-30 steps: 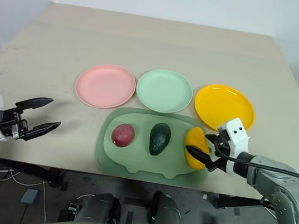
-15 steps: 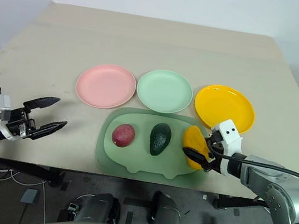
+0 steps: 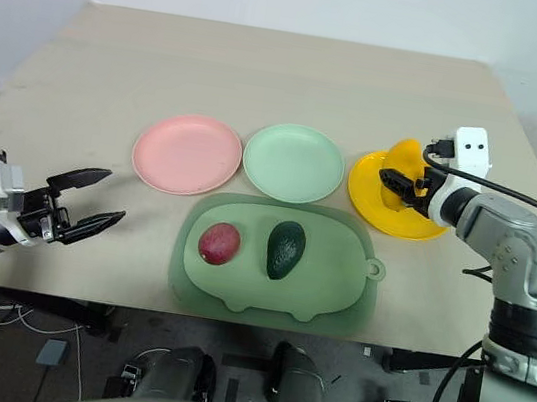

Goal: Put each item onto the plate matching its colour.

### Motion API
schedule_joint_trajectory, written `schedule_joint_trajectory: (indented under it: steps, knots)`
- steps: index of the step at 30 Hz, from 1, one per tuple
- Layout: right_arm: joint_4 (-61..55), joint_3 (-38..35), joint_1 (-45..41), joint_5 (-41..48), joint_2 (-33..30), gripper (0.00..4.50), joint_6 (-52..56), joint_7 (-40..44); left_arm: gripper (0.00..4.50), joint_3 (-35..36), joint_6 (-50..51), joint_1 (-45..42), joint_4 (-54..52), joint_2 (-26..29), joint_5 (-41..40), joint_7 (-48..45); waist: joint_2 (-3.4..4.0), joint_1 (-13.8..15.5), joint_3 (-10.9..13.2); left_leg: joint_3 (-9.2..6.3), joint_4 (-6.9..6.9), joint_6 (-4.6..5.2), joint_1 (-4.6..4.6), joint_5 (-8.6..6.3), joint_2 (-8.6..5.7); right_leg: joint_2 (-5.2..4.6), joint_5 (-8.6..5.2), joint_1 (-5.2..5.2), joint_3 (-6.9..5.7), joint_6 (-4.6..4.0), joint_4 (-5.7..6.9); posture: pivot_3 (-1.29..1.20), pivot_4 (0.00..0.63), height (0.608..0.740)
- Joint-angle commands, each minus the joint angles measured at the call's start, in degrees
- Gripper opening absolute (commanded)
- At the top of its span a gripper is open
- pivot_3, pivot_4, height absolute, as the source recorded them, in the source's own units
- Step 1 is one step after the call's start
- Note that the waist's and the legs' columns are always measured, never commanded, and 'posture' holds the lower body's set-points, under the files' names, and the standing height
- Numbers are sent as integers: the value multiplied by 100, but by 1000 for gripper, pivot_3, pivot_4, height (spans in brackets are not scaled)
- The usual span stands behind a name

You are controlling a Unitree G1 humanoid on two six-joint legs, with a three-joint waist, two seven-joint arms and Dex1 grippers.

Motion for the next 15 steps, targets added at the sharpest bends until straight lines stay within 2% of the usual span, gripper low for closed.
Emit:
schedule_joint_trajectory:
  steps: [1, 6, 8, 10, 15]
  knots:
    - [716, 311, -373, -604, 30, 3271, -536, 44, 4500, 29, -100, -30, -71, 12, 16, 40, 2, -7, 1, 2, 0, 0, 0, 0, -1, -2, 0, 0, 0, 0, 0, 0, 150, 737]
    - [1290, 517, -614, -986, 117, 3271, -859, 213, 4500, 38, -122, 56, -149, -11, 6, 87, 8, -52, 5, 2, 0, 0, 1, 0, 1, -1, 0, -2, 1, 1, 2, 0, 150, 737]
    - [1287, 524, -630, -1033, 94, 3979, -871, 358, 4500, 48, -130, 92, -163, -17, 2, 98, 9, -89, 5, 0, 0, 0, 0, 0, 3, -1, 0, -2, 0, 1, 3, 0, 150, 737]
    - [1068, 457, -599, -959, -4, 4486, -742, 564, 4500, 55, -140, 120, -168, -19, -3, 103, 9, -113, 5, 0, -1, 0, 0, 0, 4, -1, 0, -2, 0, 1, 3, 0, 150, 737]
    - [-180, 147, -316, -475, -479, 4486, 41, 1087, 4500, 51, -135, 172, -229, -25, -18, 135, 16, -108, 10, -7, -2, 0, -3, 0, 7, -2, 1, -10, 2, 1, 5, 0, 150, 737]
